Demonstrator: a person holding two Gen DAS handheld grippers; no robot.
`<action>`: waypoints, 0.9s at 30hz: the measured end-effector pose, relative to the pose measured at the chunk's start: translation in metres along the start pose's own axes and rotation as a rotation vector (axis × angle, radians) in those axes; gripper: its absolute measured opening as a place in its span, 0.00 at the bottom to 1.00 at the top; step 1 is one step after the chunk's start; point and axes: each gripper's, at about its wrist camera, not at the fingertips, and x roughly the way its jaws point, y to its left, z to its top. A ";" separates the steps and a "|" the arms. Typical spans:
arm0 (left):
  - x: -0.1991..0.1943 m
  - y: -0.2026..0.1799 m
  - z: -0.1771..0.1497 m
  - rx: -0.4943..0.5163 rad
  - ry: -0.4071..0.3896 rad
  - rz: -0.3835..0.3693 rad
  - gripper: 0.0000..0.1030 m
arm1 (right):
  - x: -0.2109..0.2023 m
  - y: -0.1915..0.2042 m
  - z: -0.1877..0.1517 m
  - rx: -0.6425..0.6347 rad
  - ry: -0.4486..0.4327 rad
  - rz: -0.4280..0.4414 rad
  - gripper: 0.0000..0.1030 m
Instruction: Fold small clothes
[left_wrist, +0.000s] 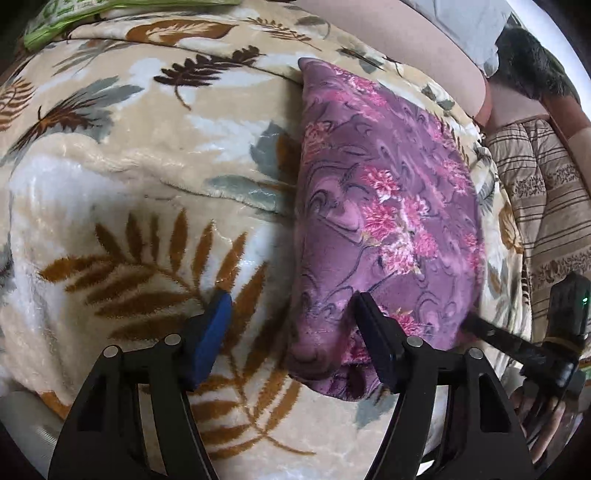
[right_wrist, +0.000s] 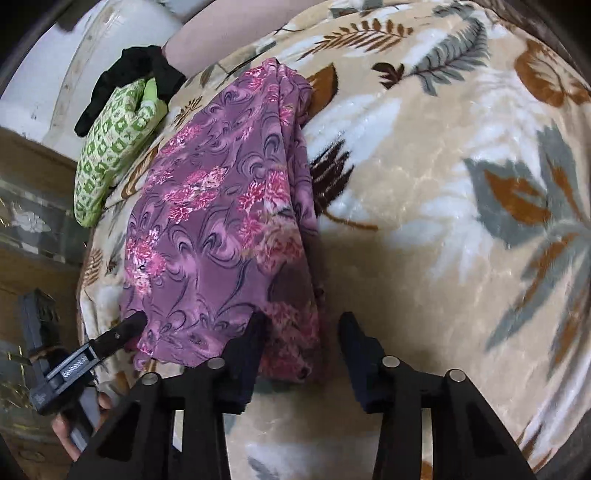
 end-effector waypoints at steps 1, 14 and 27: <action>0.001 0.000 0.000 -0.006 0.024 -0.031 0.28 | -0.002 0.000 0.000 0.000 0.009 -0.016 0.13; -0.030 0.017 -0.022 -0.135 0.014 0.002 0.39 | -0.031 0.000 -0.006 0.029 0.001 0.087 0.10; -0.123 -0.051 -0.070 0.085 -0.241 0.277 0.43 | -0.127 0.043 -0.070 -0.111 -0.177 0.055 0.59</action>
